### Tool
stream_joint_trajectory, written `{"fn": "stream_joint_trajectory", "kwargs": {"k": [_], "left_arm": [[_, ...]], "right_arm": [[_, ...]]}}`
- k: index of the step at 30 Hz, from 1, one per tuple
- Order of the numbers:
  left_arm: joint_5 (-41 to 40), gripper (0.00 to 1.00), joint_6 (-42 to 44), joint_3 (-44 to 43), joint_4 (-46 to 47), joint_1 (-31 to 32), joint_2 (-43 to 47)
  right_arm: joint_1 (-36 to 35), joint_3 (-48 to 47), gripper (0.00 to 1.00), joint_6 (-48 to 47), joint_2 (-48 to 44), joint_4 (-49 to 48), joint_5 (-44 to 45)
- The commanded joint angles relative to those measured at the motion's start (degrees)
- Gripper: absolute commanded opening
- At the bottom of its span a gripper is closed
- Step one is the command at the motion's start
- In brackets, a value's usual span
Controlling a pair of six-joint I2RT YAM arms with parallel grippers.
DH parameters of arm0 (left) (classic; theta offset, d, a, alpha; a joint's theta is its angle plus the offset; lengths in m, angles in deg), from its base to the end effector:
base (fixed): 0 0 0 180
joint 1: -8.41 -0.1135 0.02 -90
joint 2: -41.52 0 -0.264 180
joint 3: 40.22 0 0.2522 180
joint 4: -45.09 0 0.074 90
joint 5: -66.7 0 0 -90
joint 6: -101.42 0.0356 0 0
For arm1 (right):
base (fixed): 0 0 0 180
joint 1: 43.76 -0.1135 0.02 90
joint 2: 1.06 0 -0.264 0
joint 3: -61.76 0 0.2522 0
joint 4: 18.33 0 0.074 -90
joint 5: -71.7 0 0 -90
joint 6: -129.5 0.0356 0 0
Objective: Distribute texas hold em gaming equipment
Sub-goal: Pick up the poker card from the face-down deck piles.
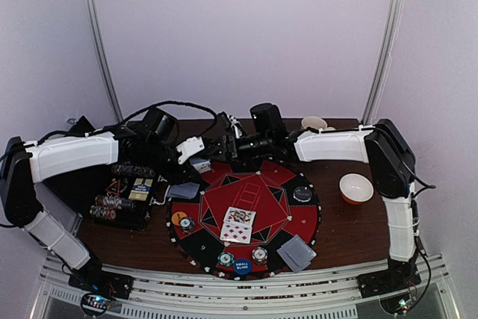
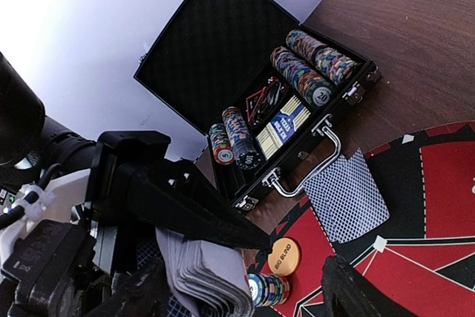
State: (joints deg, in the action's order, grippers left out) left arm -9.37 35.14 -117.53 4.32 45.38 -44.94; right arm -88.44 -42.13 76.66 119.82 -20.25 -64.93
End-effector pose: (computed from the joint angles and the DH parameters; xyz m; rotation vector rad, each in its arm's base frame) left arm 0.2526 -0.2008 0.2538 1.3294 2.0552 -0.3996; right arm 0.3315 0.3642 0.2408 -0.7982 1.9718 1.6717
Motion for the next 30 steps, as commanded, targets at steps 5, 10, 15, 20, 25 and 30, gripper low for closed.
{"fn": "stream_joint_trajectory", "kwargs": {"k": [5, 10, 15, 20, 25, 30], "left_arm": [[0.32, 0.33, 0.76, -0.61, 1.78, 0.02, 0.53], [-0.88, 0.32, 0.7, -0.52, 1.74, 0.03, 0.01], [-1.61, 0.32, 0.78, -0.44, 1.78, 0.03, -0.11], [-2.1, 0.32, 0.88, -0.27, 1.78, -0.04, -0.01], [-2.11, 0.32, 0.88, -0.26, 1.78, 0.02, -0.03], [-2.32, 0.32, 0.81, -0.26, 1.78, 0.0, 0.07]], "right_arm": [[-0.85, -2.44, 0.69, -3.51, 0.94, 3.46, 1.1], [-0.84, -2.45, 0.69, -5.71, 0.28, 5.24, -2.28], [-0.84, -3.49, 0.68, -8.4, 0.41, 10.3, -1.38], [-0.56, -3.55, 0.51, -9.99, -0.78, 13.18, 1.3], [-0.17, -3.3, 0.38, -12.1, -3.03, 15.83, 3.0], [-0.16, -3.36, 0.22, -13.87, -5.0, 18.05, 3.47]]}}
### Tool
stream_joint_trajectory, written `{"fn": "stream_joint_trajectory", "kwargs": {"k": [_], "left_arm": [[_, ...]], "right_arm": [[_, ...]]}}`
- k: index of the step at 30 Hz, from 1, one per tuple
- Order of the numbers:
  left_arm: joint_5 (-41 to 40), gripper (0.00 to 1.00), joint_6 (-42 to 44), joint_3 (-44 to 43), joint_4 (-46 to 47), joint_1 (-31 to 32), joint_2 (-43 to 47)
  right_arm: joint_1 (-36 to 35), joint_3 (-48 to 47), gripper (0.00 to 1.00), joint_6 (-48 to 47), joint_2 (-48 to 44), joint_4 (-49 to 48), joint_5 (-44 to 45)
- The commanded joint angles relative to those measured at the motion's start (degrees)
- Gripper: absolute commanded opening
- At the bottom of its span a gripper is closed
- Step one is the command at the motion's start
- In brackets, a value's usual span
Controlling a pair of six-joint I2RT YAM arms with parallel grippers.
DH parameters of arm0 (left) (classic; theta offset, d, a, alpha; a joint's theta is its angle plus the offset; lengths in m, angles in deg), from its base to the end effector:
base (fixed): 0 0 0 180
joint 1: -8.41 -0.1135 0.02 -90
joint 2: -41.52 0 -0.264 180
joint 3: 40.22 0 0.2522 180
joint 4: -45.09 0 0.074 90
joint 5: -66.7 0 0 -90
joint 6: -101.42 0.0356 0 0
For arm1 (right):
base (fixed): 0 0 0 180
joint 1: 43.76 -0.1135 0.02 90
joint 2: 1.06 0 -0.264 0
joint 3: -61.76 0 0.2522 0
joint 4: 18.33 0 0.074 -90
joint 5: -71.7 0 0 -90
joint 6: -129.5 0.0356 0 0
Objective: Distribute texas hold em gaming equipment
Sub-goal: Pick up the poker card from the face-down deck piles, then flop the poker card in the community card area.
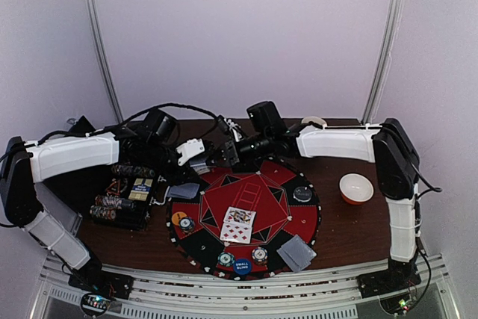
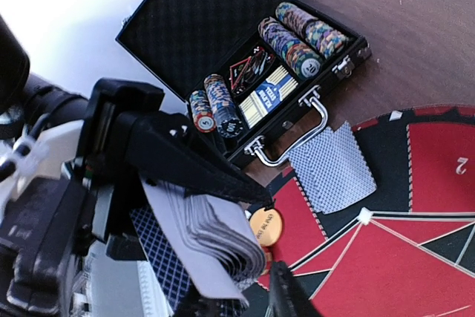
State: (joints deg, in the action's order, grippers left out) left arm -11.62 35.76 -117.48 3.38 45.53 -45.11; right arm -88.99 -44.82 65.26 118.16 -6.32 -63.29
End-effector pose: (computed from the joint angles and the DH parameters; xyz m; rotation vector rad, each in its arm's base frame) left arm 0.2522 -0.1999 0.2513 1.3372 2.0750 -0.3478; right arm 0.3238 0.3621 0.2474 -0.9272 2.0243 1.5269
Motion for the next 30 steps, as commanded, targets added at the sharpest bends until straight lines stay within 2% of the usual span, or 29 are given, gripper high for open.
{"fn": "stream_joint_trajectory", "kwargs": {"k": [1, 6, 12, 16, 21, 23, 26, 30], "left_arm": [[-0.08, 0.32, 0.26, -0.3, 2.72, -0.13, 0.21], [-0.3, 0.32, 0.25, -0.3, 2.72, -0.18, 0.16], [-0.58, 0.32, 0.12, -0.3, 2.71, -0.13, 0.19], [-1.16, 0.32, 0.17, -0.39, 2.72, -0.17, 0.16], [-2.24, 0.32, -0.08, -0.71, 2.71, -0.13, 0.06], [-2.35, 0.32, -0.12, -0.66, 2.72, -0.17, 0.1], [-2.37, 0.32, -0.08, -0.64, 2.67, -0.15, -0.02], [-2.14, 0.32, -0.26, -0.74, 2.71, -0.18, -0.12]], "right_arm": [[0.46, -0.7, 0.18, -2.81, -3.56, 4.46, 1.79], [0.82, -0.67, 0.0, -3.62, -4.79, 6.1, 1.74], [2.07, -0.26, 0.0, -5.99, -7.07, 8.69, 2.67], [4.06, 0.8, 0.0, -11.16, -11.06, 12.43, 7.89], [5.18, 7.0, 0.0, -28.15, -18.28, 14.93, 28.12], [5.13, 10.52, 0.0, -35.47, -20.57, 13.68, 33.62], [5.11, 17.15, 0.0, -47.09, -23.24, 8.1, 37.43], [3.32, 26.93, 0.0, -63.17, -23.69, -3.37, 37.73]]}}
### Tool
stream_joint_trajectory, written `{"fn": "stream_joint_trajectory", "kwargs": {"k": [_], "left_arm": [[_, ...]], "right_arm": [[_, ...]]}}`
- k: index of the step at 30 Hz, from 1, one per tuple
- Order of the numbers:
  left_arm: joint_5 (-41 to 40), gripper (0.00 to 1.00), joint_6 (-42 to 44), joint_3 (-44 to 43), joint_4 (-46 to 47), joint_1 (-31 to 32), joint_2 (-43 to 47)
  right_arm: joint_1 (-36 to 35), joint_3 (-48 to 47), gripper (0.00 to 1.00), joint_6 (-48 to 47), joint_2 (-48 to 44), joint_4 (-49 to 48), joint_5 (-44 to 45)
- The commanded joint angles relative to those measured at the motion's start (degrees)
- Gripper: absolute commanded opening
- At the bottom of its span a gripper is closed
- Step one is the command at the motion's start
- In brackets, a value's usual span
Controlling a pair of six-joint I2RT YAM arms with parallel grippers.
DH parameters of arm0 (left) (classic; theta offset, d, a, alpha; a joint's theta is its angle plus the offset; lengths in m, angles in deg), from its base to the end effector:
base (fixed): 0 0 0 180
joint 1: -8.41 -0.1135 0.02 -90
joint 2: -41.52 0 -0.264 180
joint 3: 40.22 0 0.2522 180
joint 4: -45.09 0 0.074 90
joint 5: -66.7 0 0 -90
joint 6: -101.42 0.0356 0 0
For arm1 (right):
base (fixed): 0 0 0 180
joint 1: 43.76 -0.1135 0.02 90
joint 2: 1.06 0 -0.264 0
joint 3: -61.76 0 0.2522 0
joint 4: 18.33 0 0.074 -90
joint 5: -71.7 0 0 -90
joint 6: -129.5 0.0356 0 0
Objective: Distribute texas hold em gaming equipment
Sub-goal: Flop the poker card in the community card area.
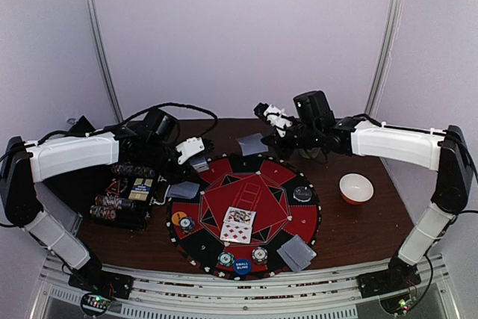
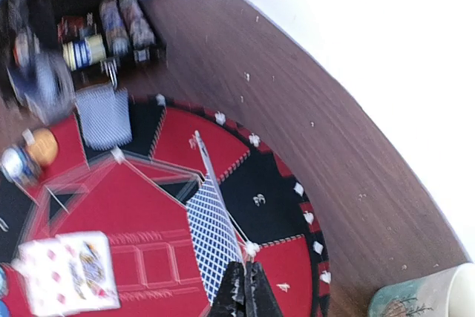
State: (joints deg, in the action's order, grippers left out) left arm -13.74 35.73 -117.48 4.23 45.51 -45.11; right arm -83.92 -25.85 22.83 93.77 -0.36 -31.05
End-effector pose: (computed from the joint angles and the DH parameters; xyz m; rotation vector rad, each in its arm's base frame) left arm 0.2541 -0.1996 0.2521 1.3165 2.0714 -0.3027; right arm 0.2936 0.2580 0.2986 -1.0910 1.7145 0.4837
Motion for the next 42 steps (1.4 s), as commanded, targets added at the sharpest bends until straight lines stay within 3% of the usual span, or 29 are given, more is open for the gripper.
{"fn": "stream_joint_trajectory", "kwargs": {"k": [1, 4, 9, 15, 24, 31, 42], "left_arm": [[-0.06, 0.32, -0.32, -0.74, 1.82, -0.12, -0.12], [0.02, 0.32, -0.32, -0.74, 1.87, -0.16, -0.12], [0.21, 0.32, -0.33, -0.67, 1.87, -0.11, -0.17], [-0.06, 0.32, -0.28, -0.53, 1.86, -0.11, -0.32], [0.1, 0.32, -0.25, -0.57, 1.84, -0.12, -0.91], [-0.06, 0.32, -0.24, -0.57, 1.82, -0.13, -0.83], [-0.1, 0.32, -0.26, -0.57, 1.83, -0.15, -0.91]], "right_arm": [[-2.8, 9.46, 0.0, -25.06, 1.39, -12.08, 5.54], [-5.5, 12.58, 0.0, -39.44, 4.77, -19.56, 4.92], [-6.1, 13.69, 0.0, -54.26, 10.96, -27.48, 1.09], [-7.43, 17.55, 0.0, -69.13, 13.11, -26.02, -3.53], [-7.33, 17.79, 0.0, -75.43, 12.81, -13.71, -7.0], [-7.21, 17.3, 0.0, -78.38, 13.33, -11.02, -4.95], [-6.41, 16.72, 0.0, -74.73, 12.06, -13.66, -8.03]]}}
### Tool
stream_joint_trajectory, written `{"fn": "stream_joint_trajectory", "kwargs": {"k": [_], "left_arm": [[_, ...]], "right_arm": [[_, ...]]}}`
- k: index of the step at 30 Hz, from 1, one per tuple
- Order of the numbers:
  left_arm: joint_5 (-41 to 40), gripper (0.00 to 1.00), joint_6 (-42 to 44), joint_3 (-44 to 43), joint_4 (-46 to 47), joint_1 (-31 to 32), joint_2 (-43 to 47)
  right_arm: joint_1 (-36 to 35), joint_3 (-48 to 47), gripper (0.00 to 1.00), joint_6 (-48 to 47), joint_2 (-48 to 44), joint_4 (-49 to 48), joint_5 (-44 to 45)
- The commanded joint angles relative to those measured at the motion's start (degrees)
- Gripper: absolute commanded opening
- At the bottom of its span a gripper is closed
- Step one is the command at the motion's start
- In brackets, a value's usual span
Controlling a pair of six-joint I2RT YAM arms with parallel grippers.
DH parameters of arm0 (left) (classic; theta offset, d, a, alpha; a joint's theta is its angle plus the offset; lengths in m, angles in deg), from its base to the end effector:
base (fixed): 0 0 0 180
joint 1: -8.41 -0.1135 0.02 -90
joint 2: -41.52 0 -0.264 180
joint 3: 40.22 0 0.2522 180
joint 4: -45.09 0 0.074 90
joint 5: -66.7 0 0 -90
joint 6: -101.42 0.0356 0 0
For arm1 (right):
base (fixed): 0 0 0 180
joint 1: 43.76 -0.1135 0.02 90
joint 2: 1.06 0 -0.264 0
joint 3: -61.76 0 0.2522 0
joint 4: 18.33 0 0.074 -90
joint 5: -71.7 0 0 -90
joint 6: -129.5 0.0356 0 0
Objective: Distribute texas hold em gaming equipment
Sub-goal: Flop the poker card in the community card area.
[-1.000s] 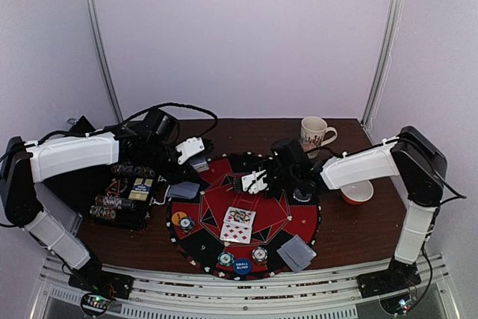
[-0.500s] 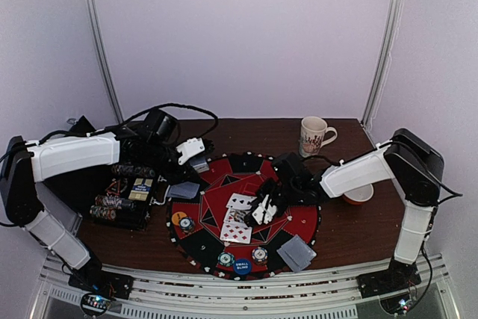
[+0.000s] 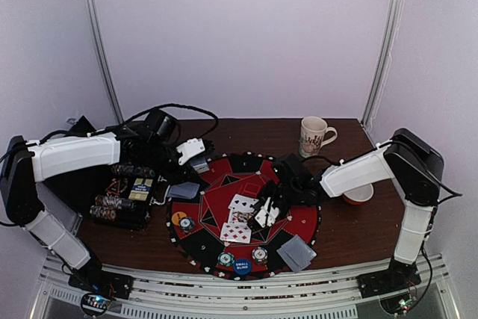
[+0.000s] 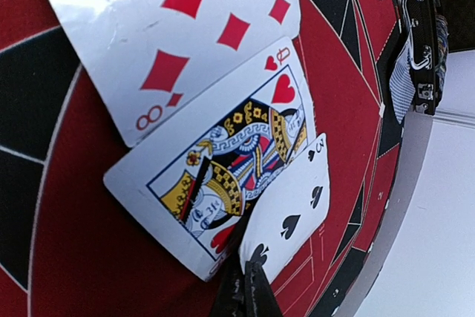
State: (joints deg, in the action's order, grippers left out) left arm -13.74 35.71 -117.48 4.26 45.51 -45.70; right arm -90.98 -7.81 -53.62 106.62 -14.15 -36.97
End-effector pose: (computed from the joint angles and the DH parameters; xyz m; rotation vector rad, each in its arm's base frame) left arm 0.2553 -0.2005 0.2490 1.3204 2.0806 -0.3025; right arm 0.2486 0.2854 0.1369 -2.1783 0.6112 -0.0475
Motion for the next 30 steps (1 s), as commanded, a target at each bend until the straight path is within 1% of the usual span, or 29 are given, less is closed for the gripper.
{"fn": "stream_joint_trajectory", "kwargs": {"k": [1, 5, 14, 15, 21, 26, 28, 30], "left_arm": [[-0.21, 0.32, -0.21, -0.57, 1.84, -0.13, -0.25], [-0.23, 0.32, -0.21, -0.48, 1.85, -0.15, -0.02], [-0.39, 0.32, -0.17, -0.48, 1.85, -0.1, 0.02], [-0.46, 0.32, -0.15, -0.48, 1.85, -0.1, 0.0], [-0.57, 0.33, -0.17, -0.48, 1.84, -0.11, -0.03], [-0.63, 0.33, -0.15, -0.48, 1.83, -0.1, -0.14], [-0.66, 0.33, -0.18, -0.46, 1.85, -0.1, -0.08], [-0.67, 0.33, -0.16, -0.46, 1.84, -0.13, -0.1]], "right_arm": [[0.96, -1.51, 0.0, 1.41, -0.83, 0.4, -2.04], [1.8, -1.6, 0.0, -0.4, -1.18, 2.91, -1.42], [1.88, -1.21, 0.0, -1.91, -1.1, 3.58, -0.47], [1.82, -1.18, 0.01, -1.97, -1.05, 3.56, -0.48], [1.65, 0.26, 0.21, -3.4, -1.94, 2.79, 0.88], [1.65, 1.24, 0.3, -3.84, -3.21, 2.68, 2.88], [1.56, 1.89, 0.32, -2.73, -4.3, 1.87, 2.99], [1.66, 3.31, 0.36, 2.31, -6.46, -1.74, 1.73]]}}
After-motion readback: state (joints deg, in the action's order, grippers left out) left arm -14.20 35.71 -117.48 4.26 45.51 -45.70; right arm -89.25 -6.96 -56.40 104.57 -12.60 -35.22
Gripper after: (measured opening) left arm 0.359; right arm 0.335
